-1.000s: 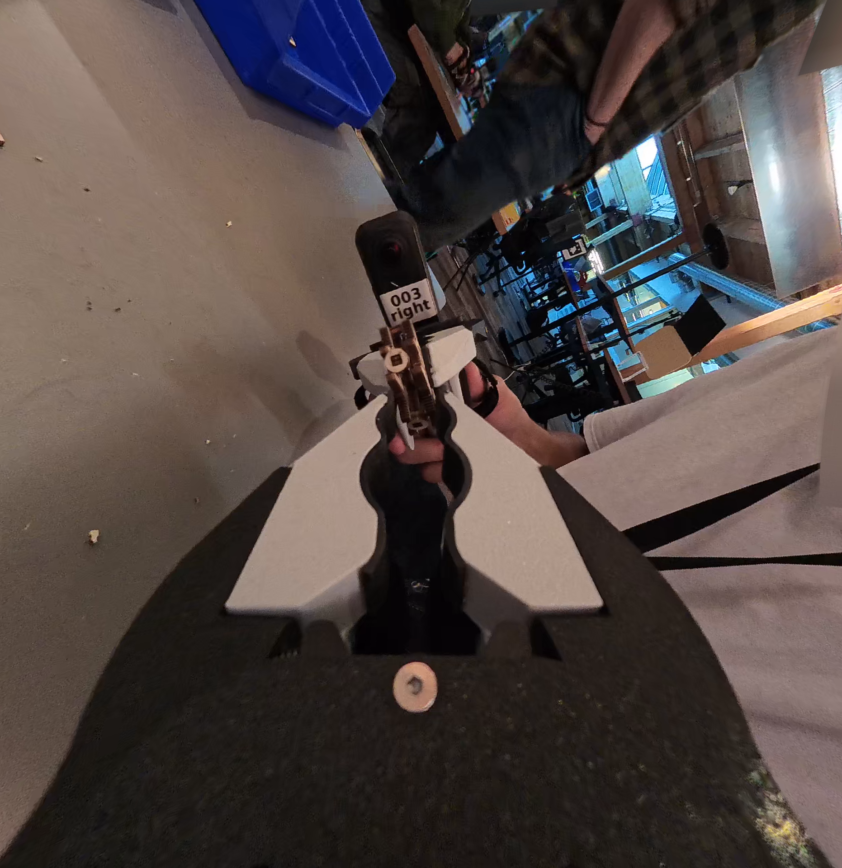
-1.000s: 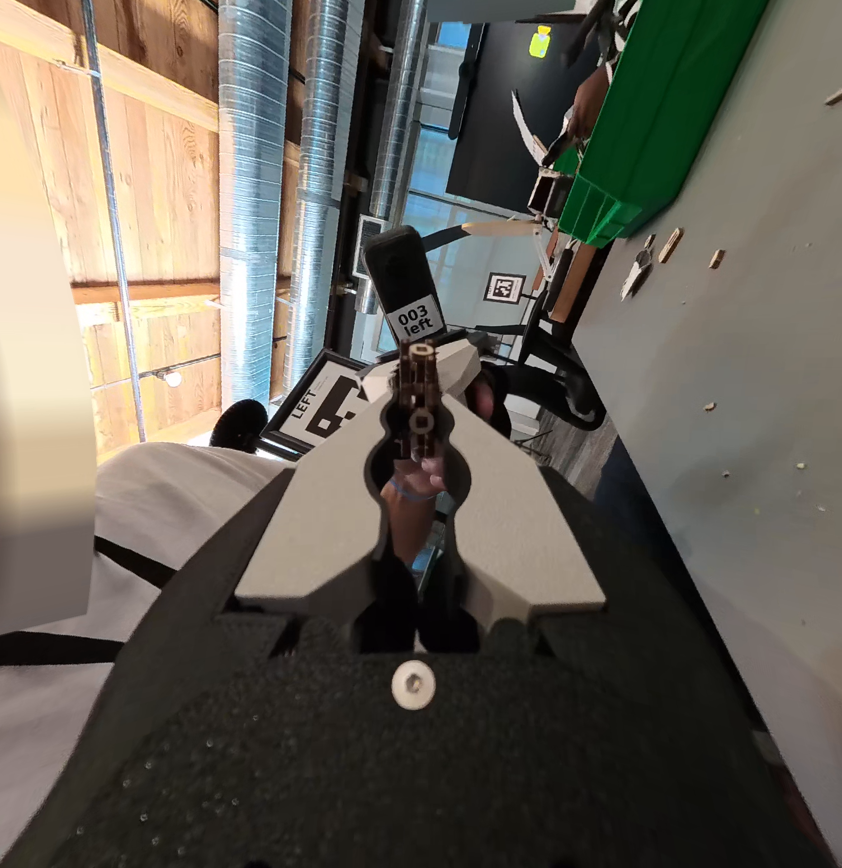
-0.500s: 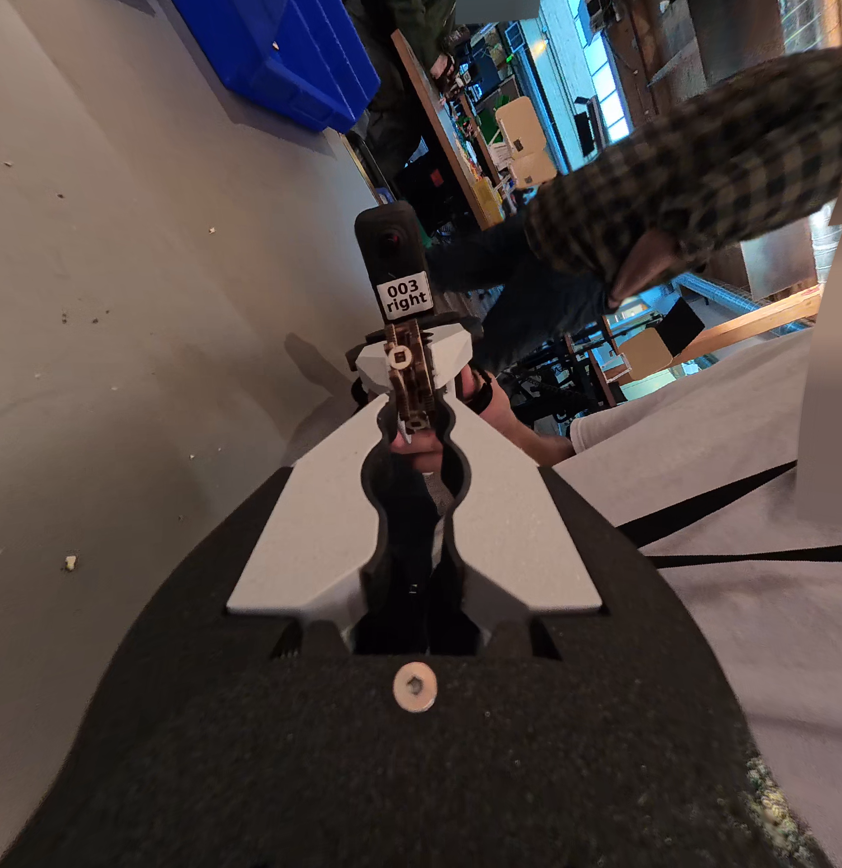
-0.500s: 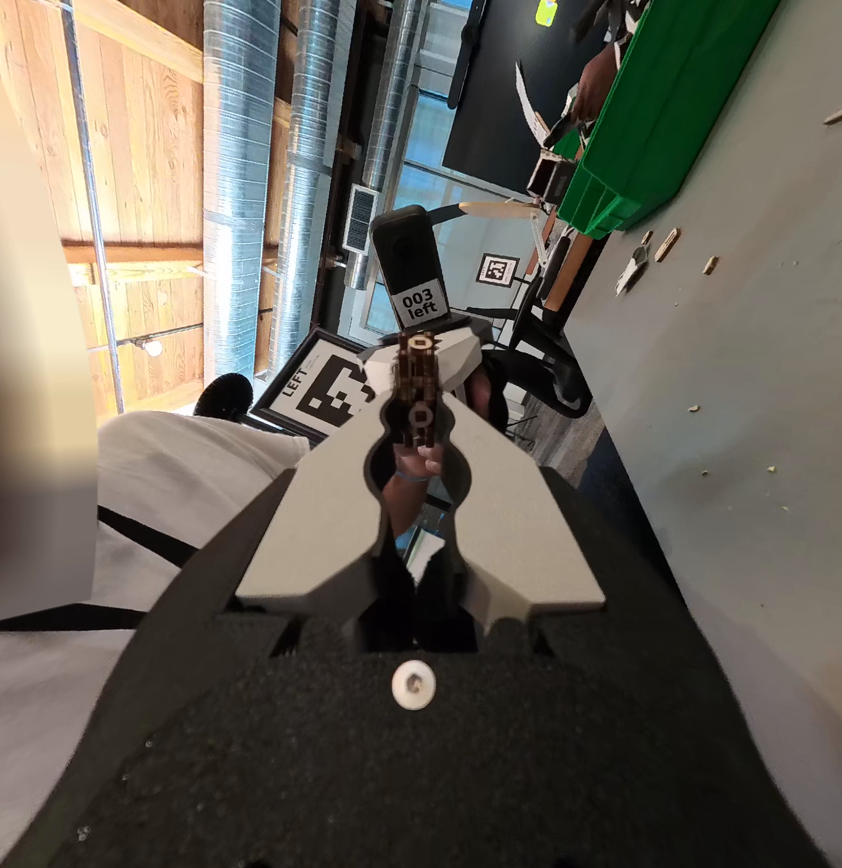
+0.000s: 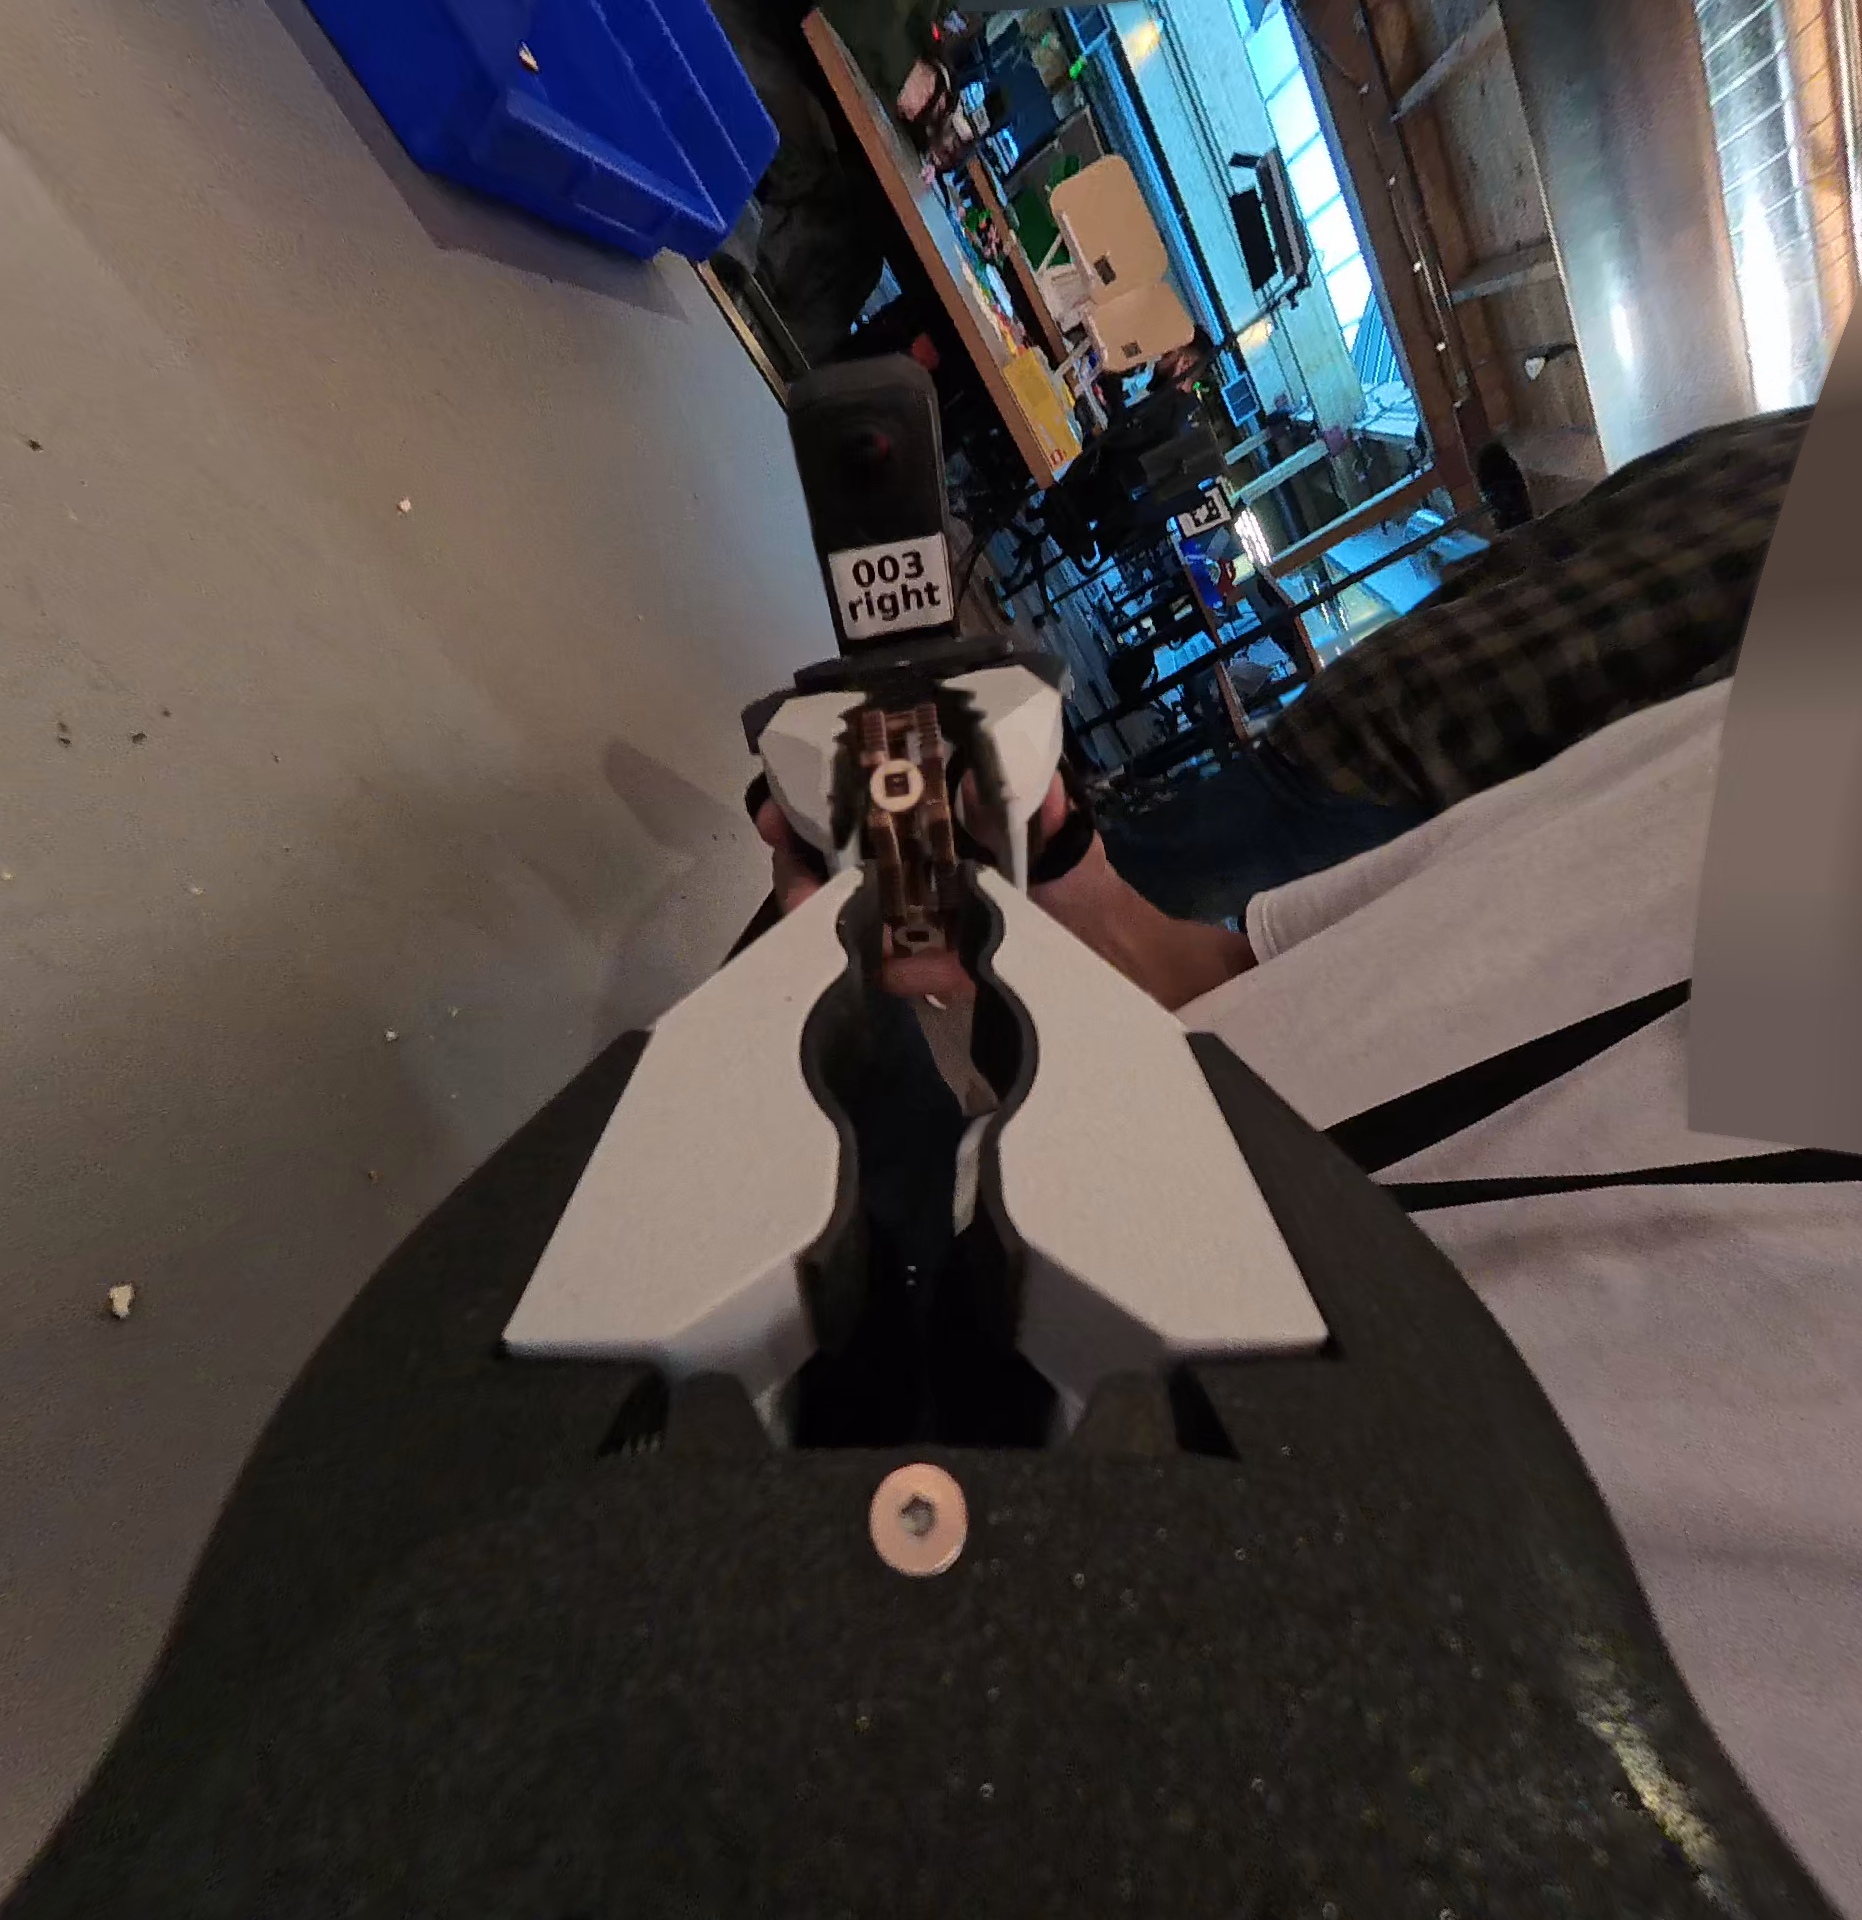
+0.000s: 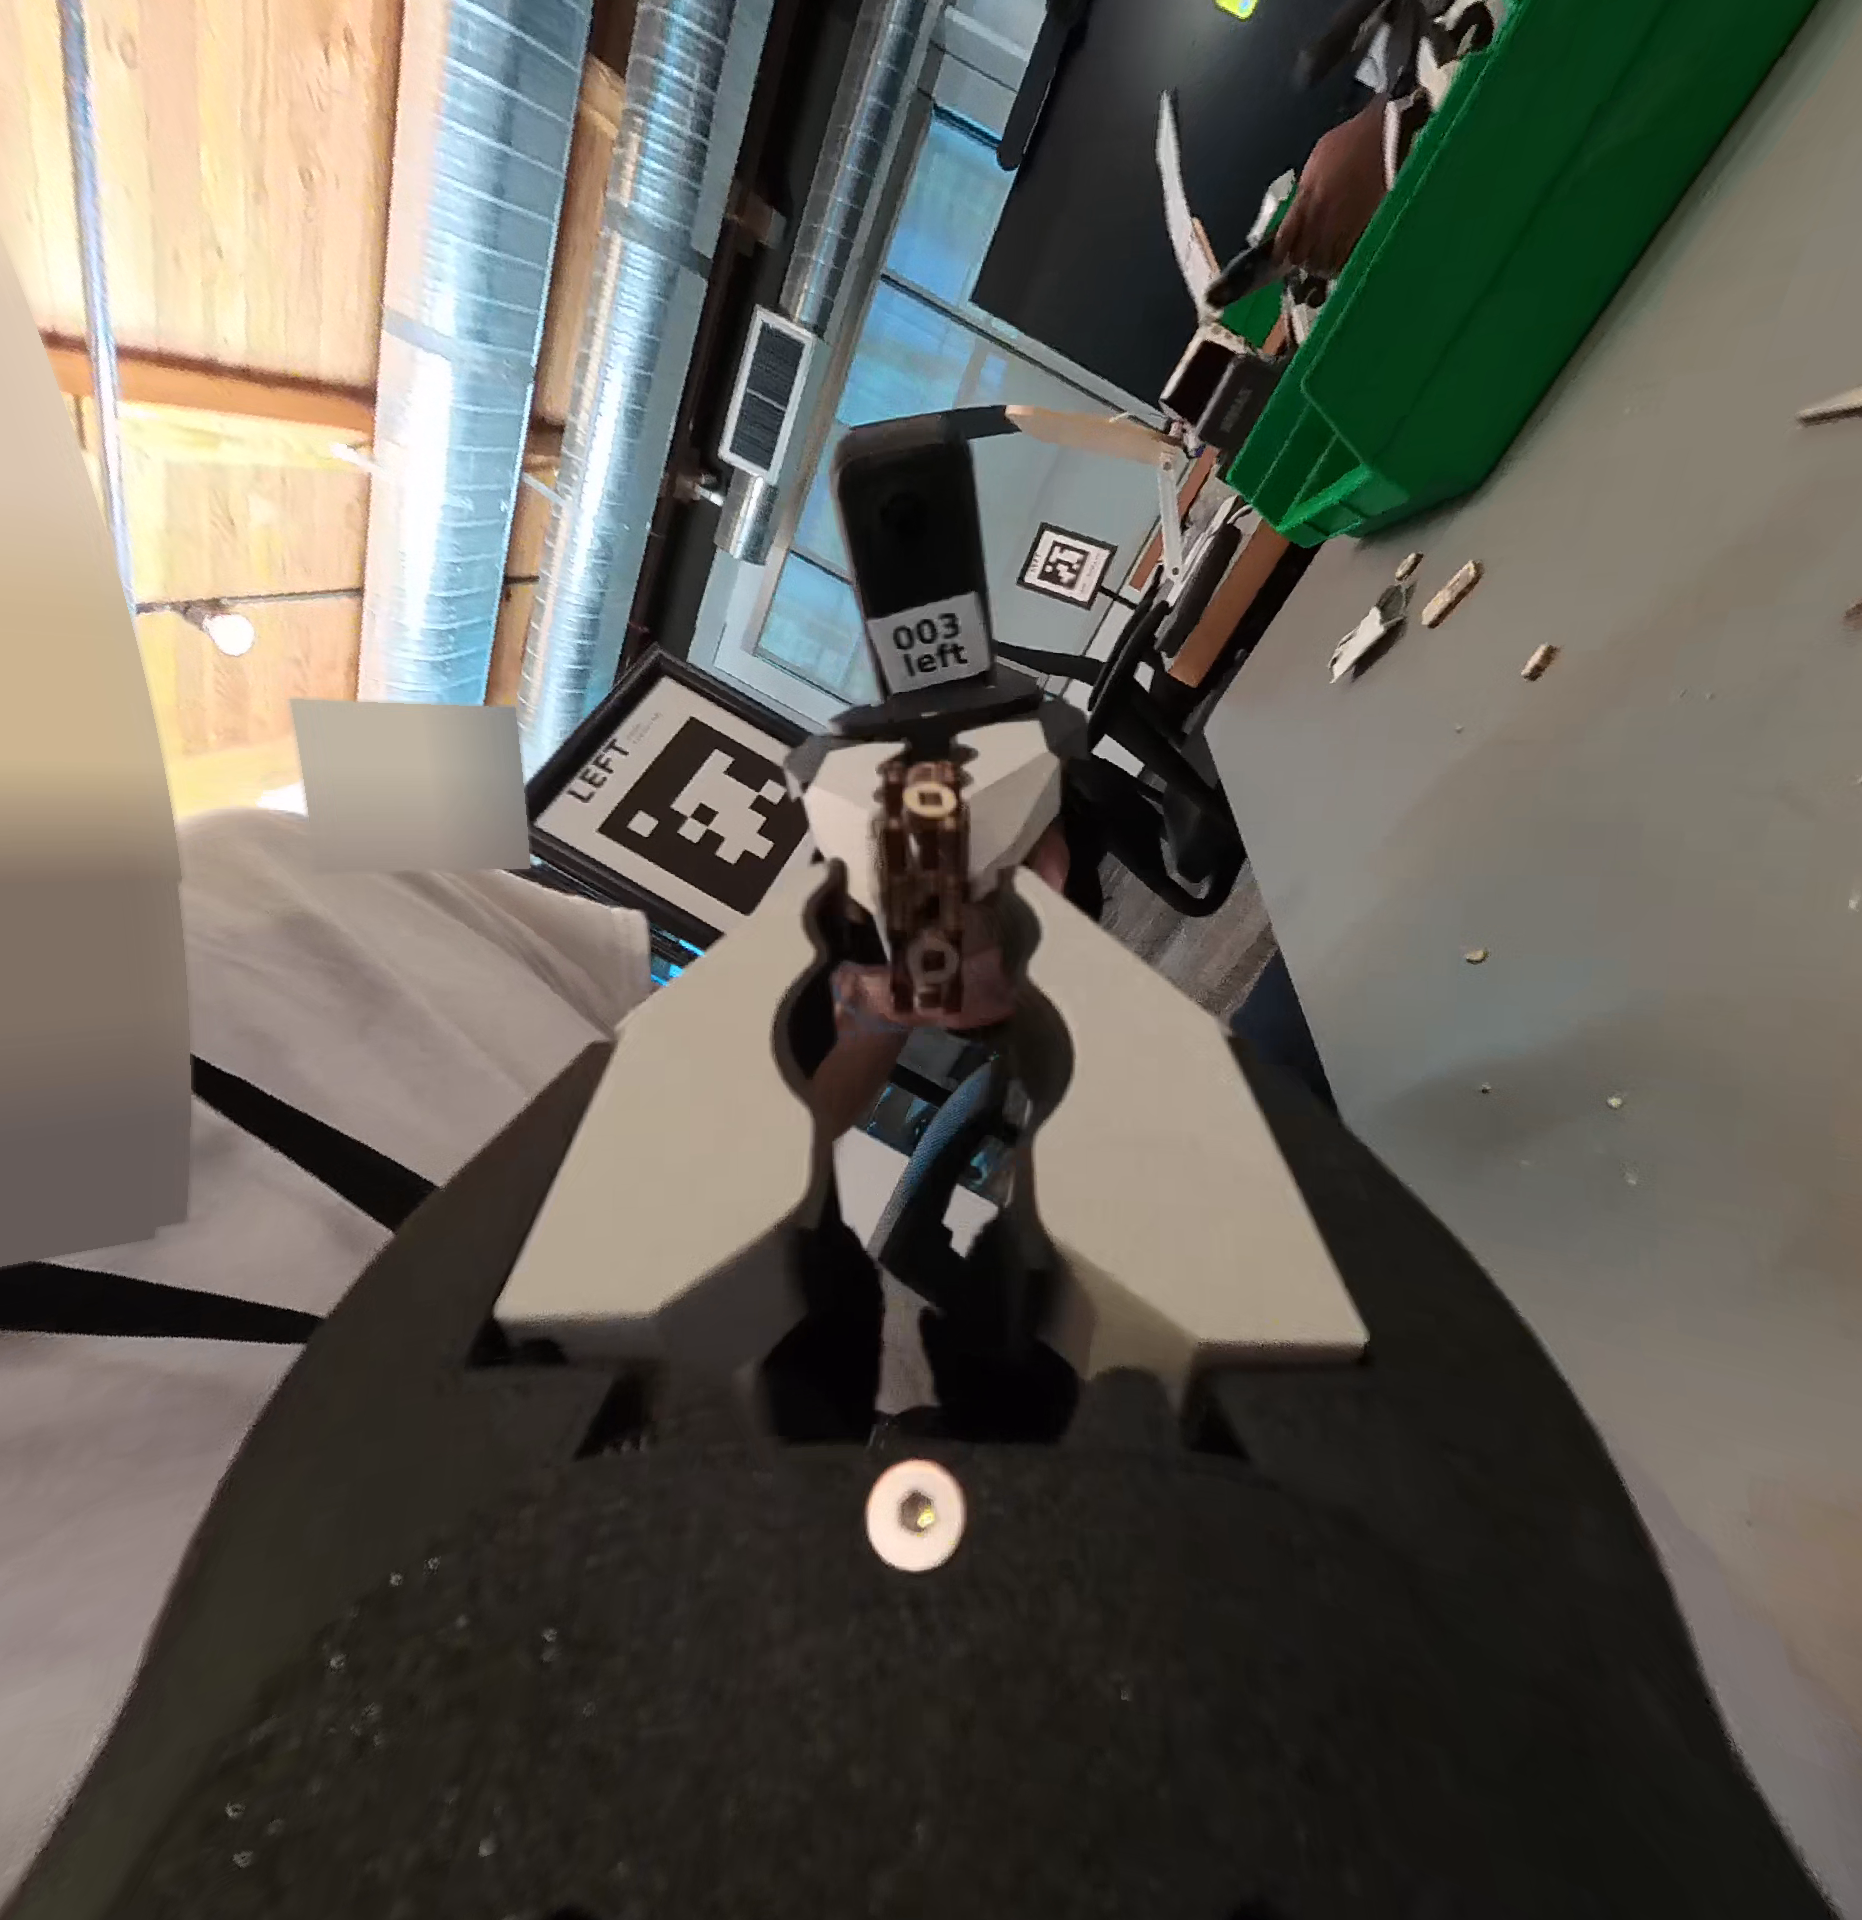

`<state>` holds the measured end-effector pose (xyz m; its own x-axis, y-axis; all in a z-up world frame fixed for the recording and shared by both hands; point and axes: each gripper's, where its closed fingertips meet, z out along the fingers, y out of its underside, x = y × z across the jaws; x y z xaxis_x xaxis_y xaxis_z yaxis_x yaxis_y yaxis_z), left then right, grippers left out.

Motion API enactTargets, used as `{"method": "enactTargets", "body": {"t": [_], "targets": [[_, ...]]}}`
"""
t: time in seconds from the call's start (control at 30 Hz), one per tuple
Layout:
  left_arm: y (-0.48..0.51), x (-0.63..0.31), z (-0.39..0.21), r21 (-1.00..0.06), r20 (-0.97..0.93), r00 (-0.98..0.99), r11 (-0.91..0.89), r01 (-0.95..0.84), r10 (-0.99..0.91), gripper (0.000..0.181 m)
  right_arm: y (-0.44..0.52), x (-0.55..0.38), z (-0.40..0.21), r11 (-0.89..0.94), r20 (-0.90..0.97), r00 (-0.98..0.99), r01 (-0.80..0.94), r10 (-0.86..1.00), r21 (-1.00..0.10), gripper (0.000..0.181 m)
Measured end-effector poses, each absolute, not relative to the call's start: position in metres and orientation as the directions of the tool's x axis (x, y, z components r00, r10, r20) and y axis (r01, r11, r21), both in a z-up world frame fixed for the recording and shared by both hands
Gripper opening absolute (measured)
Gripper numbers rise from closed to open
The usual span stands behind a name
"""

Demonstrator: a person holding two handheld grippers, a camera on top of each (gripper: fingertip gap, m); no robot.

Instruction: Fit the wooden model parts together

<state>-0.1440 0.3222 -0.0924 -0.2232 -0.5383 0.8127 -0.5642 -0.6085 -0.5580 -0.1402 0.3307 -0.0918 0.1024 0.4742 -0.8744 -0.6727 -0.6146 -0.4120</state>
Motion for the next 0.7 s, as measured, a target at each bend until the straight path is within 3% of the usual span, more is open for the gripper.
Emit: {"method": "enactTargets", "body": {"t": [0.4, 0.57, 0.7], "targets": [[0.32, -0.138, -0.099, -0.52, 0.843, -0.232, -0.623, -0.585, -0.486, 0.012, 0.336, -0.14, -0.096, -0.612, -0.89, 0.049, -0.709, 0.453, -0.351, 0.012], [0.321, -0.138, -0.106, -0.545, 0.824, -0.227, -0.616, -0.569, -0.519, 0.027, 0.344, -0.132, -0.102, -0.556, -0.89, 0.139, -0.736, 0.435, -0.386, 0.011], [0.314, -0.132, -0.113, -0.544, 0.822, -0.221, -0.612, -0.574, -0.524, 0.02, 0.346, -0.14, -0.106, -0.593, -0.912, 0.031, -0.75, 0.409, -0.291, 0.012]]}}
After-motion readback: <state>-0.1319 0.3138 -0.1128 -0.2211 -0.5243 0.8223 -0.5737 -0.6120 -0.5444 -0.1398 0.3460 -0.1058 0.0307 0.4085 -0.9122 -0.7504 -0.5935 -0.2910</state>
